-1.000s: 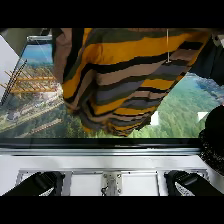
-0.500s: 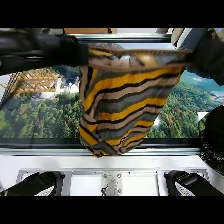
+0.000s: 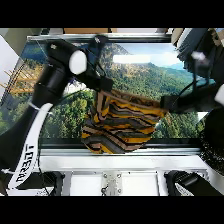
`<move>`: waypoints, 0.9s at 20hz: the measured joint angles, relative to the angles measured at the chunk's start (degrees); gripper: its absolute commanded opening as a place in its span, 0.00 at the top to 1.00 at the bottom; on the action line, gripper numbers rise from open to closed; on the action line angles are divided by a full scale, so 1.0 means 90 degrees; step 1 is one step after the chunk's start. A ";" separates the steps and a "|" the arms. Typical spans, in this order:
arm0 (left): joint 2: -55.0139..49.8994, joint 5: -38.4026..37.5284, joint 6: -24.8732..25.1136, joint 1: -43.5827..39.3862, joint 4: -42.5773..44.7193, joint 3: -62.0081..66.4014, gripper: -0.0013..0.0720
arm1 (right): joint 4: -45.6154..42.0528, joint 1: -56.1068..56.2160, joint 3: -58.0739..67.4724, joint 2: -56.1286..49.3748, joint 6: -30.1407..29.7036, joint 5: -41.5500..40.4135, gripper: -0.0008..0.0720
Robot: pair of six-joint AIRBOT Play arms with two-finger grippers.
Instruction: Fold the clothes and pants, and hang the long-sleeved shirts on hangers.
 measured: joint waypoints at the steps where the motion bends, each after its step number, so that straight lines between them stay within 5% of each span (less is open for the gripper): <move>1: -0.0036 0.0010 0.0019 -0.0068 -0.0012 -0.0236 0.97 | -0.0002 0.0029 -0.0369 0.0087 0.0109 -0.0061 0.97; 11: 0.0527 0.0899 0.0114 -0.0520 -0.0964 -0.3002 0.94 | 0.0299 0.0100 -0.1564 0.0257 0.0503 -0.0714 0.97; 13: 0.0646 0.1018 0.0119 -0.0503 -0.1027 -0.3155 0.22 | 0.0413 0.0100 -0.1586 0.0257 0.0508 -0.0867 0.97; 14: 0.0699 0.1066 0.0119 -0.0469 -0.1064 -0.3167 0.07 | 0.0457 0.0100 -0.1593 0.0257 0.0515 -0.0925 0.97; 18: 0.0933 0.1124 0.0136 -0.0197 -0.1107 -0.2803 0.06 | 0.0559 0.0100 -0.1605 0.0255 0.0534 -0.1056 0.97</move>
